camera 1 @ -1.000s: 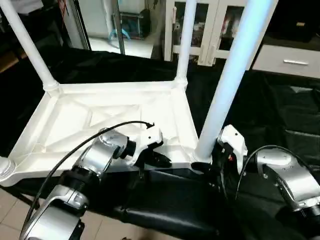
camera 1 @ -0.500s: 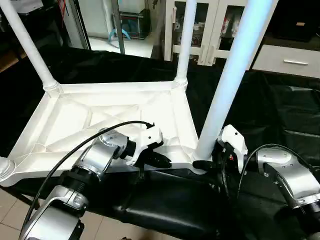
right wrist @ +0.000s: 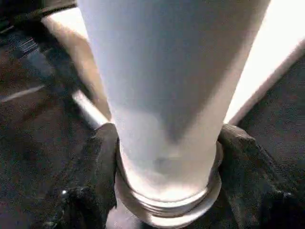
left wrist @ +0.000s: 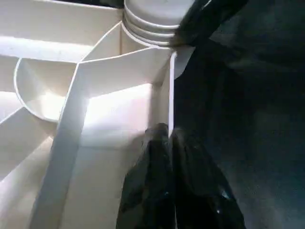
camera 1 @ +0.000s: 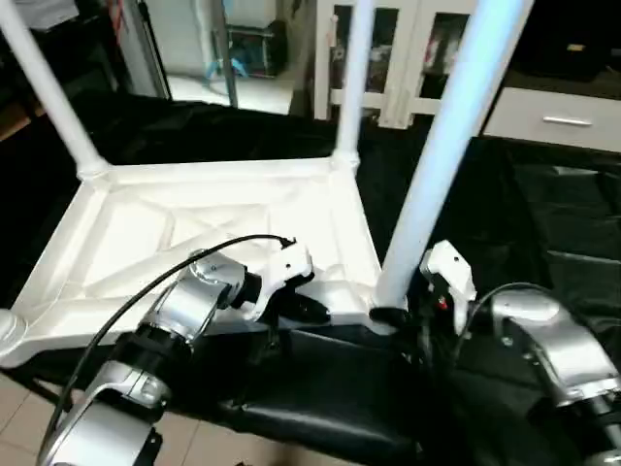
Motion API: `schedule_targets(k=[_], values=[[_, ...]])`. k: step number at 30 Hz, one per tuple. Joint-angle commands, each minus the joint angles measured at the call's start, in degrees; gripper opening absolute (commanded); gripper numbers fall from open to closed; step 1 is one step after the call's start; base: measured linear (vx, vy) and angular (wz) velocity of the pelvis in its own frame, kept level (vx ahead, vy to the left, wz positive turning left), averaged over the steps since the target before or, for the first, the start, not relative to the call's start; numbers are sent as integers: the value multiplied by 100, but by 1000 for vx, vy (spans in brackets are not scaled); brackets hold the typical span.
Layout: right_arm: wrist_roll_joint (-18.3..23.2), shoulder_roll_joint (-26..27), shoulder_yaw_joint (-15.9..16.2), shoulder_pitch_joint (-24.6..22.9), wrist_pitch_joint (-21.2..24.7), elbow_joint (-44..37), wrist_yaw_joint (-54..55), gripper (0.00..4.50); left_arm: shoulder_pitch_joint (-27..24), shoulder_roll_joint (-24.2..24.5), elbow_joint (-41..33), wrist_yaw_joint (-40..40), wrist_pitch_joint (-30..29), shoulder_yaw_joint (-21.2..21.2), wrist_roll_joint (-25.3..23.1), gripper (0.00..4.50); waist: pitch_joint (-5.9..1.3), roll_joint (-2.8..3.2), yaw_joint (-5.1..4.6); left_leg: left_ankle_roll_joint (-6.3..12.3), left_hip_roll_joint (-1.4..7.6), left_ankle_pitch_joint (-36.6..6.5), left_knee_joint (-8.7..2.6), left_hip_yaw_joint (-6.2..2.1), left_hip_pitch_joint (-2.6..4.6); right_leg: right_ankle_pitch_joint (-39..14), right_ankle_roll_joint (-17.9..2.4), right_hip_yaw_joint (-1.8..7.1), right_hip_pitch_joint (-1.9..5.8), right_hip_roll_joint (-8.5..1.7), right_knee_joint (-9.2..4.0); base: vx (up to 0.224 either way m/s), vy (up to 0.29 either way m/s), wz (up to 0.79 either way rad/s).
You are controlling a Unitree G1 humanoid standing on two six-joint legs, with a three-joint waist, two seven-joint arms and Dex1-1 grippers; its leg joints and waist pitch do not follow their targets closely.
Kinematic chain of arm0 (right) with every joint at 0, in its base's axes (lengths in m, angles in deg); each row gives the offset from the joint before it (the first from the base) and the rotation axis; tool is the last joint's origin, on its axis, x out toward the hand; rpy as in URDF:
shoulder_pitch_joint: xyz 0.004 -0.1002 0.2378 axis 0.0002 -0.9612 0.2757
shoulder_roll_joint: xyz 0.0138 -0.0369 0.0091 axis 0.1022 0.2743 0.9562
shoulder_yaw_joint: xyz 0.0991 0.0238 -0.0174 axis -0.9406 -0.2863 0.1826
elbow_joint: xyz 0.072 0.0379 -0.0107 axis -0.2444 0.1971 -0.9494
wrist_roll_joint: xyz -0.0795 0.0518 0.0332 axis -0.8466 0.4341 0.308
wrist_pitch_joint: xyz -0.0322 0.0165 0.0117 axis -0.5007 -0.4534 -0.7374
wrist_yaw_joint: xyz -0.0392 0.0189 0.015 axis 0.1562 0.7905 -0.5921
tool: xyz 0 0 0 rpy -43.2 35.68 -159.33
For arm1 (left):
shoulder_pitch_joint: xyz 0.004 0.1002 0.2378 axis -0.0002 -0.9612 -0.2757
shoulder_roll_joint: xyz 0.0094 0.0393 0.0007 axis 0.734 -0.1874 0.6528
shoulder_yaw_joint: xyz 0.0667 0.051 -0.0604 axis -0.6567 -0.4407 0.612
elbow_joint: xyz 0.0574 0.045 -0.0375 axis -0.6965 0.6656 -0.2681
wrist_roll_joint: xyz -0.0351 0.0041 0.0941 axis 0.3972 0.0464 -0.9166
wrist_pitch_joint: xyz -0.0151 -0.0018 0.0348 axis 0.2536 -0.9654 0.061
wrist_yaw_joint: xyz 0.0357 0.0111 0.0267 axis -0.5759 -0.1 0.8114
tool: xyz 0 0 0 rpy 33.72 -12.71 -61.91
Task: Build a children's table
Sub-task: Rotate leg to tighten
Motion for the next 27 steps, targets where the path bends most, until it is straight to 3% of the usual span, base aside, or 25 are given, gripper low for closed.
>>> schedule_targets(k=[1,4,11,16,21,25,27], values=[[-144,274,-62,50,44,127,723,270,-37,-331,265,77,25,-264,-26,0,-254,-25,0,71,291,-1492,-476,-136,-6,-1973,-1094,230,282,-368,-480,0,0,0],[-458,731,-150,88,191,271,1704,270,216,-596,794,812,86,-125,-163,0,-252,-19,-37,-43,272,-1719,-482,-133,39,-2244,-902,237,217,-353,-541,0,0,0],[-875,1784,-334,401,379,946,3650,269,601,-943,1457,1828,172,133,-270,0,-256,-47,-73,-78,246,-1647,-506,-147,6,-2279,-779,241,204,-357,-552,0,0,0],[-1373,2251,-231,776,-62,1785,4774,269,785,-1139,1826,2304,333,273,-293,0,-253,-27,-137,-139,241,-1747,-515,-152,8,-2222,-794,246,180,-367,-549,0,0,0],[-1480,2439,-374,945,-312,2078,5284,269,826,-1223,1954,2405,422,315,-278,0,-263,-17,-148,-58,242,-1650,-516,-135,-1,-1858,-856,262,199,-353,-522,0,0,0],[-1304,2550,-528,951,-454,2018,5241,269,826,-1208,2008,2384,472,324,-272,0,-265,-11,-149,-10,247,-1604,-515,-127,-5,-1700,-902,265,209,-351,-508,0,0,0],[-1145,2652,-587,968,-579,1981,5105,269,846,-1156,2052,2287,543,305,-290,0,-262,21,-146,-15,249,-1654,-524,-130,1,-1689,-926,265,212,-354,-510,0,0,0]])
